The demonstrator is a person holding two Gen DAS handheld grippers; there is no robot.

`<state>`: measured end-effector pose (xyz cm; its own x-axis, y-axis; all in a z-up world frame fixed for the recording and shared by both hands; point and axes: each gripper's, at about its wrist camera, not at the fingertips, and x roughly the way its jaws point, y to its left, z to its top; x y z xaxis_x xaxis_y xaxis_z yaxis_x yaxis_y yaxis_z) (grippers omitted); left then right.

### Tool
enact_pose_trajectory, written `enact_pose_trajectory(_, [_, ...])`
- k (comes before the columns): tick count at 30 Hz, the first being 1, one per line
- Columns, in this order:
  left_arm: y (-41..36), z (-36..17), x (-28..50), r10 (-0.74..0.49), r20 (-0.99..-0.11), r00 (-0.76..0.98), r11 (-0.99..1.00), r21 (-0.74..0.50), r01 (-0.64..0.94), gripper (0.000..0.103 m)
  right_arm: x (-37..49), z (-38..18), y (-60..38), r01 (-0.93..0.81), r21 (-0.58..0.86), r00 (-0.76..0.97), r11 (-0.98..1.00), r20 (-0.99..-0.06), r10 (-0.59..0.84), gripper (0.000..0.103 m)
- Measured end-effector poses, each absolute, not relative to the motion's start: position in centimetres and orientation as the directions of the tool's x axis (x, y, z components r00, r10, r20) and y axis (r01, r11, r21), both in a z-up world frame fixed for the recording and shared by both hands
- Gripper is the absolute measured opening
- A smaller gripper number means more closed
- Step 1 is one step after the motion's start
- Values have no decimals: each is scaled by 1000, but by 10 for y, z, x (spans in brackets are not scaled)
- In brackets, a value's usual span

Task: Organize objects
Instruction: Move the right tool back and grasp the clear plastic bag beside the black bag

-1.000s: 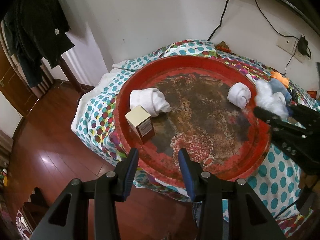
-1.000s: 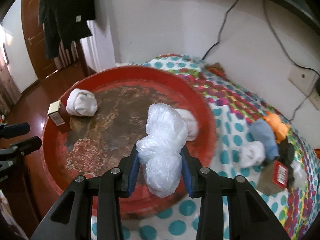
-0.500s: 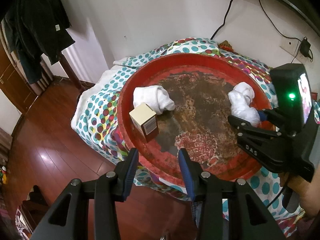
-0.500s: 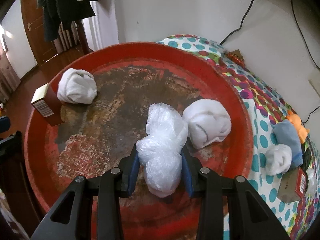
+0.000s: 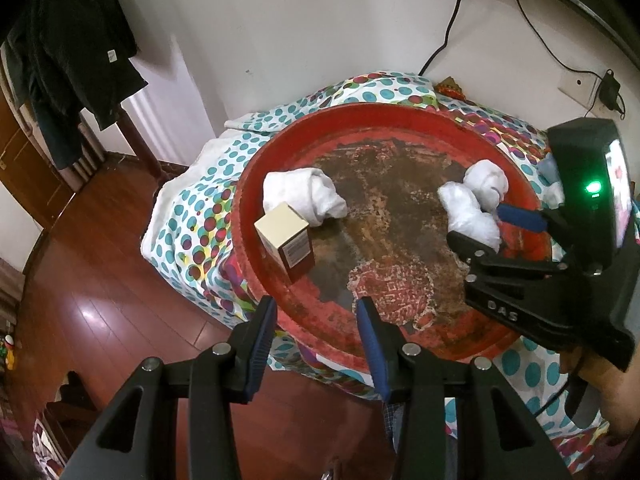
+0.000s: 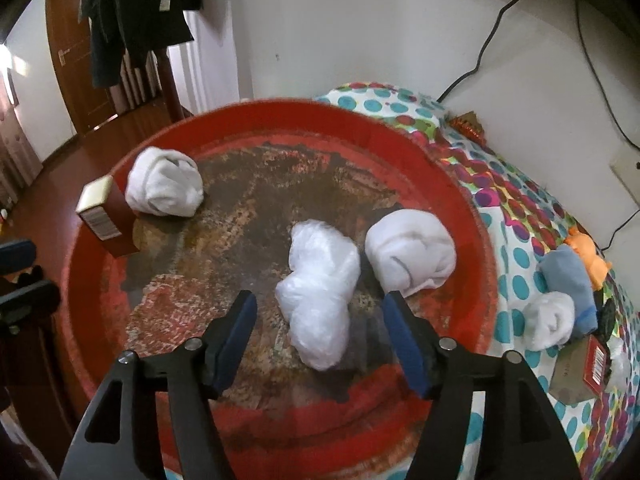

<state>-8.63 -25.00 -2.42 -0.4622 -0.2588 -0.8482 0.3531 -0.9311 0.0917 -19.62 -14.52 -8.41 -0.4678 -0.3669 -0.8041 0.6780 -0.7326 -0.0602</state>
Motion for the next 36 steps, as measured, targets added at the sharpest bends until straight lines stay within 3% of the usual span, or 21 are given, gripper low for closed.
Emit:
enact_pose_trajectory(12, [-232,-27,-91,-264,-848,-459,-942,125,312,42,-185,-48,-61,624,-27,-533,-781,-746,-399,67])
enact_pose_trajectory(29, [-181,-33,-97,-217,-854,-472,-972,143,188,42,-247,-37,155,247,-37,-675,-968,-724,-145,67])
enact_pose_trajectory(36, [-158,-40,-99,-211,-859,-466,-977,170,129,42,-285,-51,186,170,-5,-659,-985,-744,-110,59])
